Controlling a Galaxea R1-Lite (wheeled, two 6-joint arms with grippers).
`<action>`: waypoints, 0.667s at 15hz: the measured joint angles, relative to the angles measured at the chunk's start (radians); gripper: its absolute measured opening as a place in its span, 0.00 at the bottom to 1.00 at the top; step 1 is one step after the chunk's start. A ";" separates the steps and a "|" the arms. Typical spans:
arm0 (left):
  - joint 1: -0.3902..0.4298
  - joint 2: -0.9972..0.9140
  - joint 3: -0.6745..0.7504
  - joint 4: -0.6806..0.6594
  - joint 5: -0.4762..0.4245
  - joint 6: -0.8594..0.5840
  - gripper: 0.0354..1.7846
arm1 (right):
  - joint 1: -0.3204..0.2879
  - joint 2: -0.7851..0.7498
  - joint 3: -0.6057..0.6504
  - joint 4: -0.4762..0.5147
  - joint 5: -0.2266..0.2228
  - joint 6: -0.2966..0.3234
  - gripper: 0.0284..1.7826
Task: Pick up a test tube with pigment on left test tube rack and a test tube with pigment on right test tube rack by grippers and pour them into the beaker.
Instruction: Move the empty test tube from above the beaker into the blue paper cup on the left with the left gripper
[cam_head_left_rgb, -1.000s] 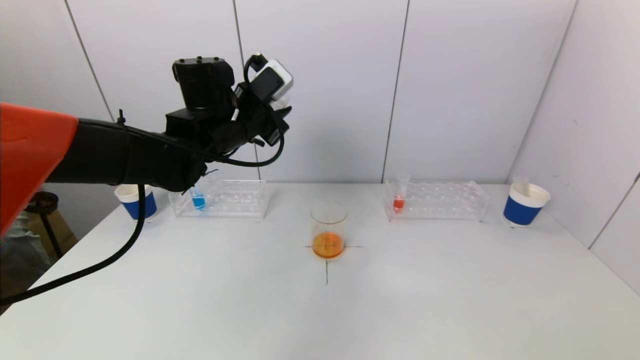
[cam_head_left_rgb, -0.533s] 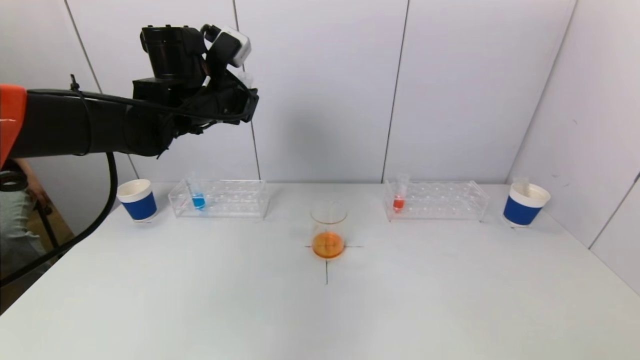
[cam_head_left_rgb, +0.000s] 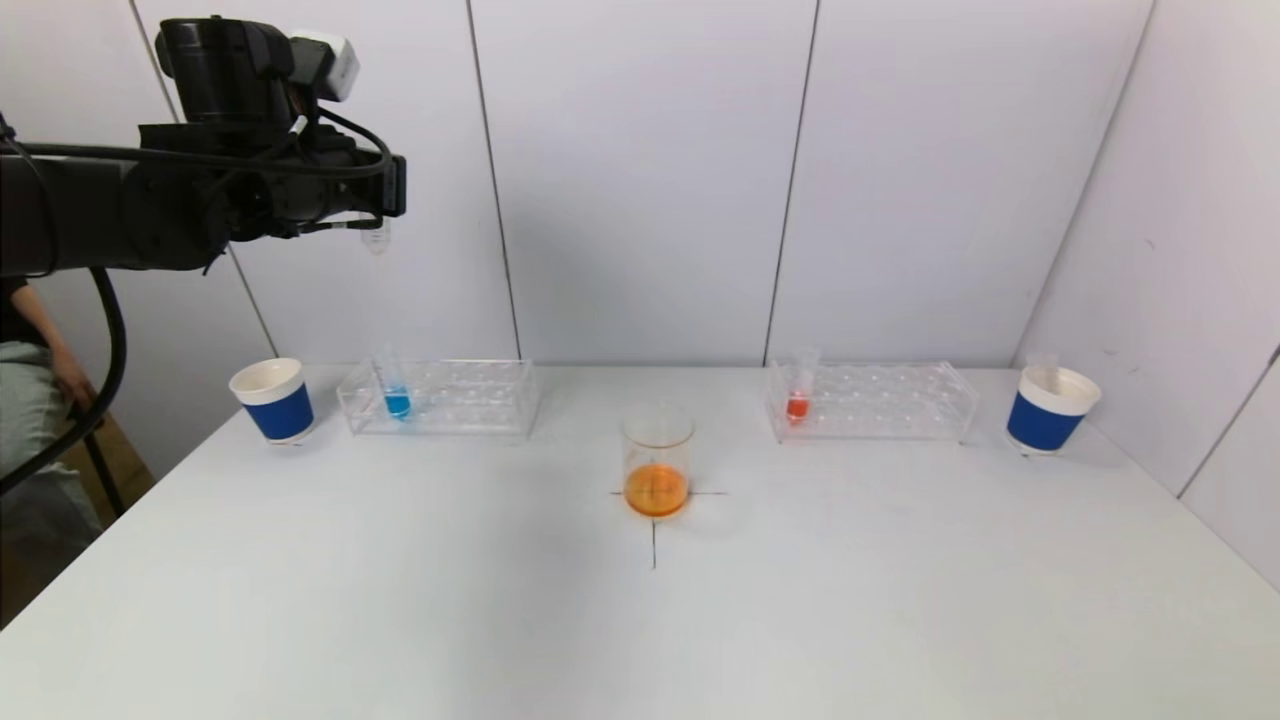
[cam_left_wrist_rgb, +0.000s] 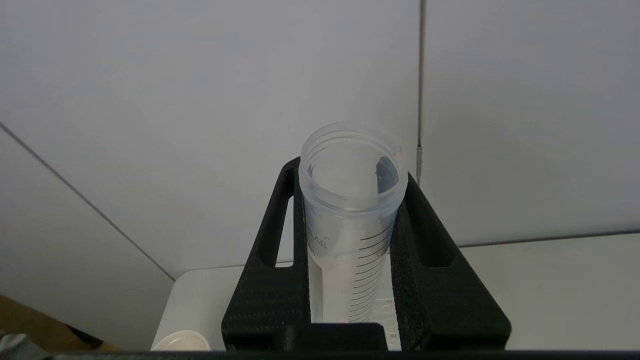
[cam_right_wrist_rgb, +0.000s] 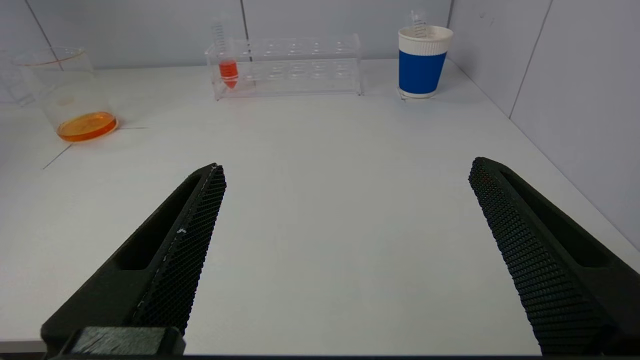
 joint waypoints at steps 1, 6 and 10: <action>0.023 -0.002 0.000 0.001 0.016 -0.011 0.25 | 0.000 0.000 0.000 0.000 0.000 0.000 0.99; 0.165 -0.006 0.018 0.002 0.029 -0.059 0.25 | 0.000 0.000 0.000 0.000 0.000 0.000 0.99; 0.262 -0.004 0.061 -0.004 0.022 -0.077 0.25 | 0.000 0.000 0.000 0.000 0.000 0.000 0.99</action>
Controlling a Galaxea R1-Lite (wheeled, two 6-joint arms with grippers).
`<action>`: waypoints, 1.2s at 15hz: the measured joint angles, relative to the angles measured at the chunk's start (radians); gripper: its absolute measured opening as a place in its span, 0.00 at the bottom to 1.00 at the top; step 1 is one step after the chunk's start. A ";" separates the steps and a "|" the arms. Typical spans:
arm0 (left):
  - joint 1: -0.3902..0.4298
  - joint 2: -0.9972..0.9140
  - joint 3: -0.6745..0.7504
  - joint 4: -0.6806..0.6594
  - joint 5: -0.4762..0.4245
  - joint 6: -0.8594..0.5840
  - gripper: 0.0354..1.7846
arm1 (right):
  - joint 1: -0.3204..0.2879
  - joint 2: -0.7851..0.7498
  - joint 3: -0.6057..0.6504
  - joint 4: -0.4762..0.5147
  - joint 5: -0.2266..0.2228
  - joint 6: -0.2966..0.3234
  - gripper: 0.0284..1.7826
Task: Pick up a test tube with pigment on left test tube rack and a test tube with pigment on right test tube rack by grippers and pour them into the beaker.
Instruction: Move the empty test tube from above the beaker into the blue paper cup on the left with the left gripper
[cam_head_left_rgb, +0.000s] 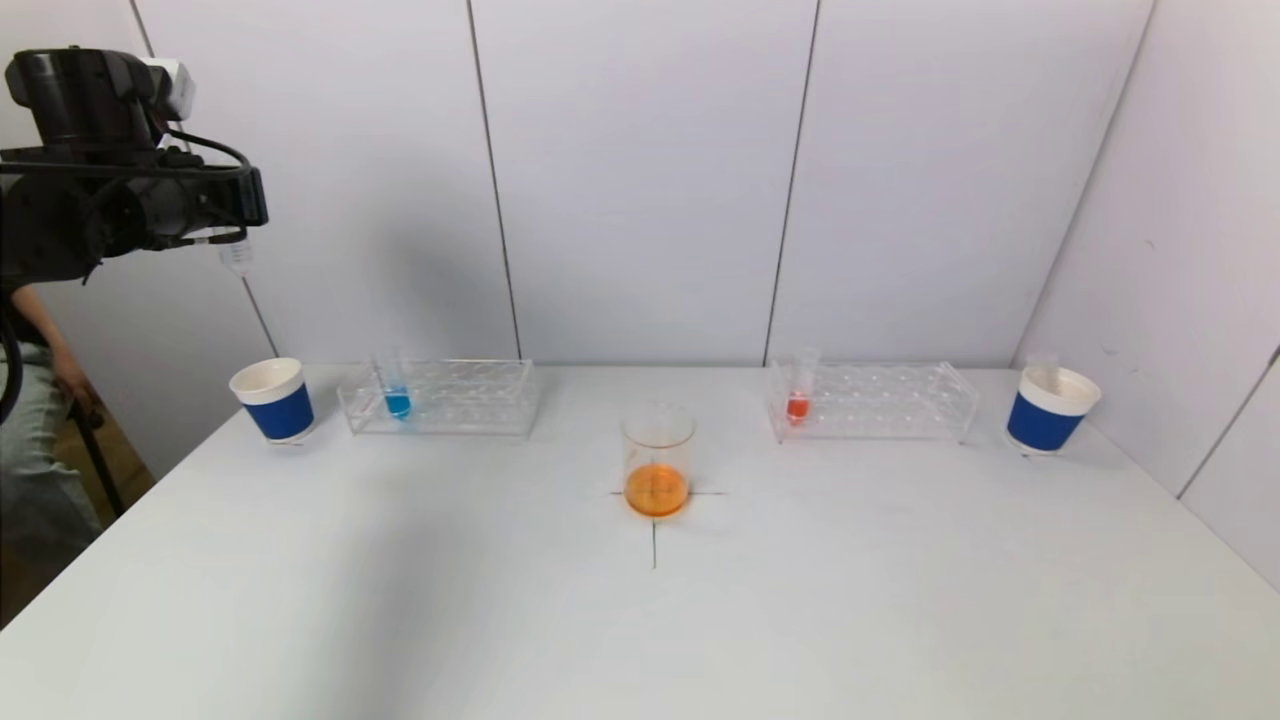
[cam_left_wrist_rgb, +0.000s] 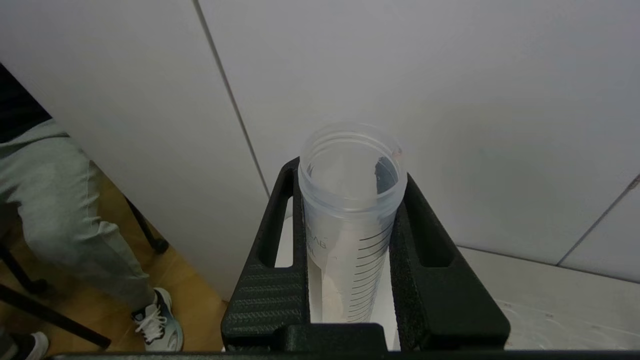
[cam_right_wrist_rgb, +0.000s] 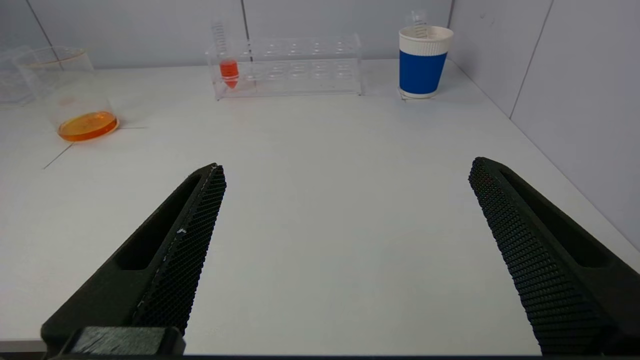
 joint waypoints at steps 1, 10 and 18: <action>0.013 0.003 0.011 -0.003 0.000 -0.001 0.25 | 0.000 0.000 0.000 0.000 0.000 0.000 0.99; 0.040 0.025 0.121 -0.035 0.003 -0.056 0.25 | 0.000 0.000 0.000 0.000 0.000 0.000 0.99; 0.098 0.120 0.203 -0.269 0.000 -0.047 0.25 | 0.000 0.000 0.000 0.000 0.000 0.000 0.99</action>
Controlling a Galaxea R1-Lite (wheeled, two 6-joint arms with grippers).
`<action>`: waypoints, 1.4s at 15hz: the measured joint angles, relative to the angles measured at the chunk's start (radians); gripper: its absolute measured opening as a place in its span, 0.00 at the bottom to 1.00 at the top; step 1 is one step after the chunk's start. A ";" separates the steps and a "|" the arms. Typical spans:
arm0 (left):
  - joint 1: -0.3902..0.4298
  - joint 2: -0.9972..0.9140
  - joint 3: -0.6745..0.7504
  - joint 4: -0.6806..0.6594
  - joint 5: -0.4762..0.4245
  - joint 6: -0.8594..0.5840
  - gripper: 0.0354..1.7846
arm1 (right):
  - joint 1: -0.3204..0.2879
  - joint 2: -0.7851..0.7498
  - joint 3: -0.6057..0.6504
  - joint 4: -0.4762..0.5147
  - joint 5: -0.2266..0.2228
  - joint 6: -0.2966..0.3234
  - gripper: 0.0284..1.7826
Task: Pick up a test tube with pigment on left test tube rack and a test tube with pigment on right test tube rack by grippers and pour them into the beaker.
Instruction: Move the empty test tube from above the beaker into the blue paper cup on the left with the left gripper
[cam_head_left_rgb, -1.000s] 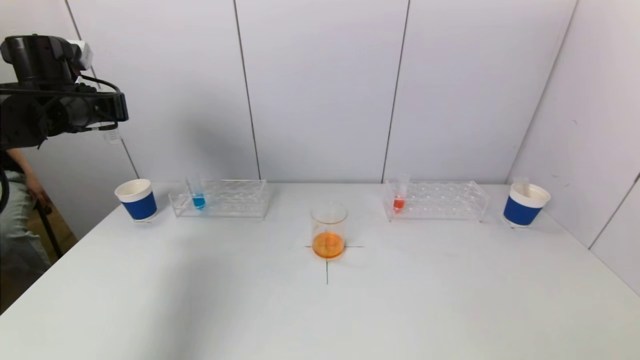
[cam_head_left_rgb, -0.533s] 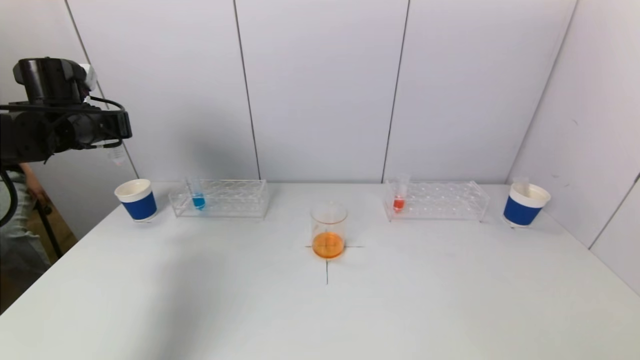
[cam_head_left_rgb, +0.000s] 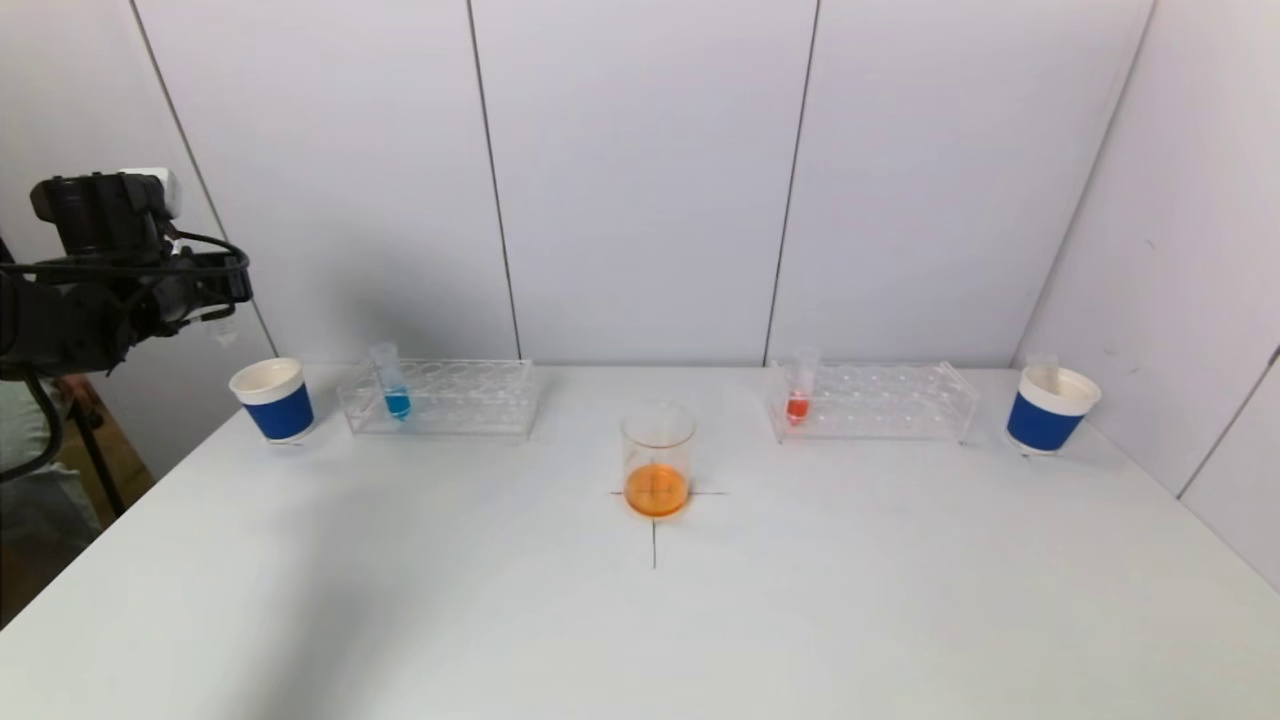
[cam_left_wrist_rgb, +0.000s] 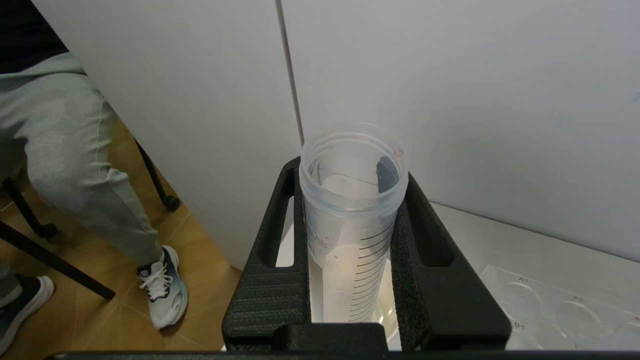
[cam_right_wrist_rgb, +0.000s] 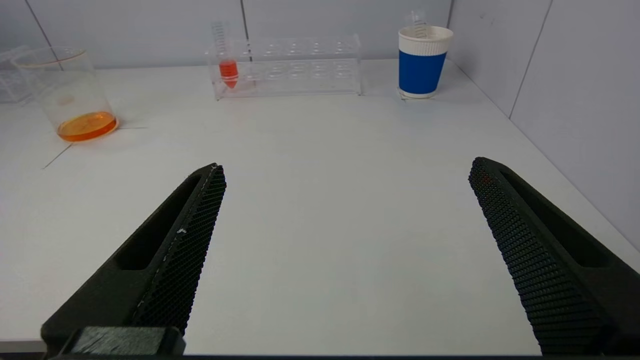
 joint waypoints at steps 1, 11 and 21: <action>0.001 0.014 0.001 -0.015 0.000 0.000 0.25 | 0.000 0.000 0.000 0.000 0.000 0.000 0.99; 0.001 0.107 0.052 -0.121 0.000 0.002 0.25 | 0.000 0.000 0.000 0.000 0.000 0.000 0.99; 0.001 0.158 0.098 -0.211 0.000 0.005 0.25 | 0.000 0.000 0.000 0.000 0.000 0.000 0.99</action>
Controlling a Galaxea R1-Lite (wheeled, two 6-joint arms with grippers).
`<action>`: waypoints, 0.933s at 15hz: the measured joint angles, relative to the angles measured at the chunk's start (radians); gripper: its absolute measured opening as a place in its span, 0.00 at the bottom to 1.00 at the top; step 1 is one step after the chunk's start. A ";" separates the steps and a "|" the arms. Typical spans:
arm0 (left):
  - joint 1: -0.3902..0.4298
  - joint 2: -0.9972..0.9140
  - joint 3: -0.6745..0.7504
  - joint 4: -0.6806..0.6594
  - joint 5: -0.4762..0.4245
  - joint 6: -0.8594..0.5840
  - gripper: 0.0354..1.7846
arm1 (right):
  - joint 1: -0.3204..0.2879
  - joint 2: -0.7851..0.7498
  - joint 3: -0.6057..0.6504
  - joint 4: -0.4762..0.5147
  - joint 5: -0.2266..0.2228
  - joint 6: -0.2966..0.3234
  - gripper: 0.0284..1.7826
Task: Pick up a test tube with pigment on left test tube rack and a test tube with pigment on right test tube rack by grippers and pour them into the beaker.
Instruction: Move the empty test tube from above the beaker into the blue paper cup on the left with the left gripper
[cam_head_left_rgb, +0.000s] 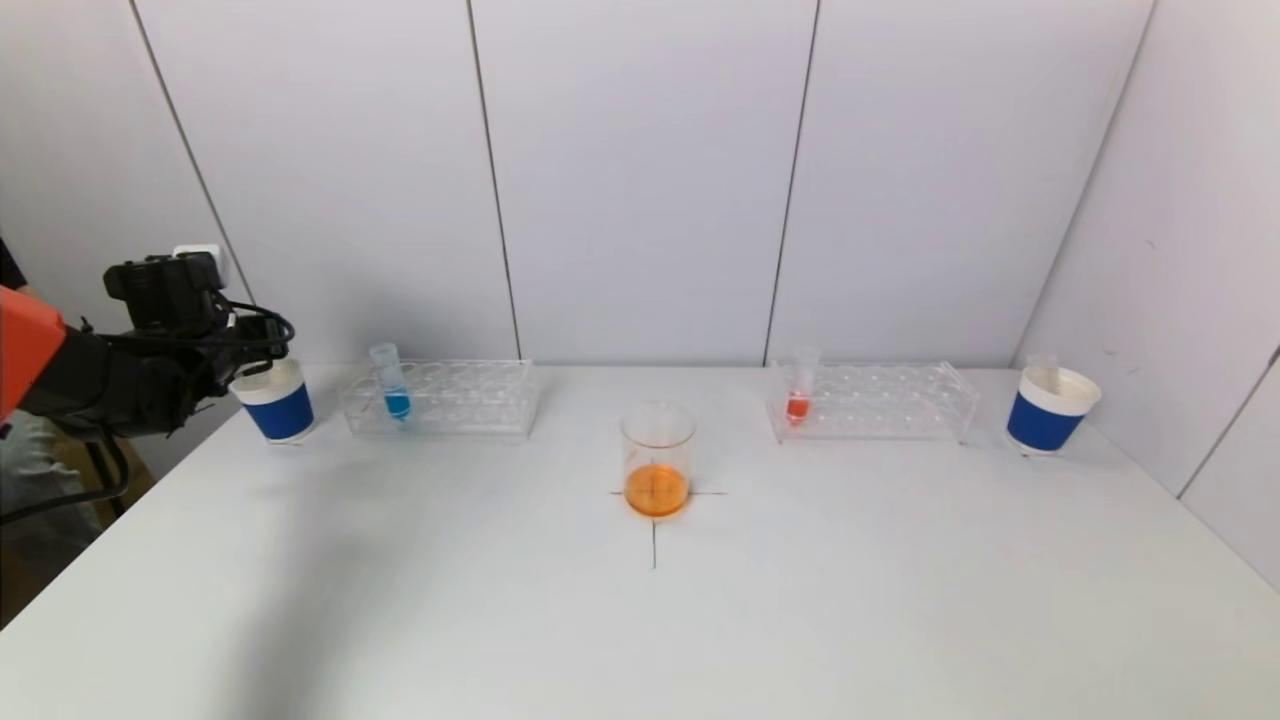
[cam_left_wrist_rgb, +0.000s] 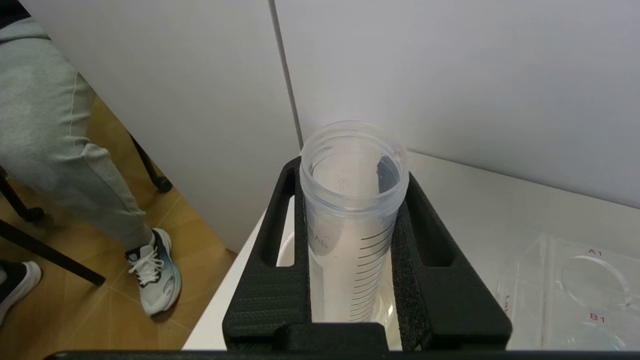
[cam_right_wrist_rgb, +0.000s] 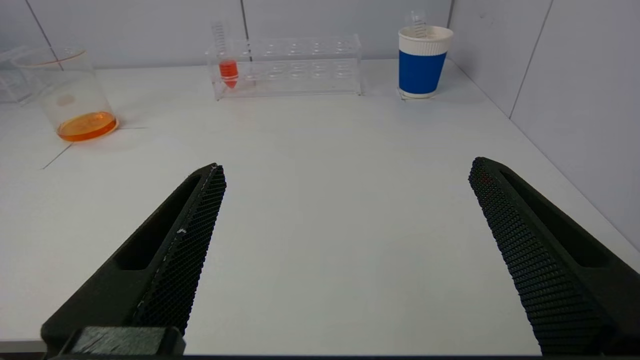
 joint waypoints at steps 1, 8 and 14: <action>0.000 0.005 0.005 -0.007 0.000 0.000 0.25 | 0.000 0.000 0.000 0.000 0.000 0.000 0.99; 0.000 0.019 0.021 -0.024 0.000 0.000 0.25 | 0.000 0.000 0.000 0.000 0.000 0.000 0.99; 0.000 0.020 0.020 -0.022 0.000 0.000 0.25 | 0.000 0.000 0.000 0.000 0.000 0.000 0.99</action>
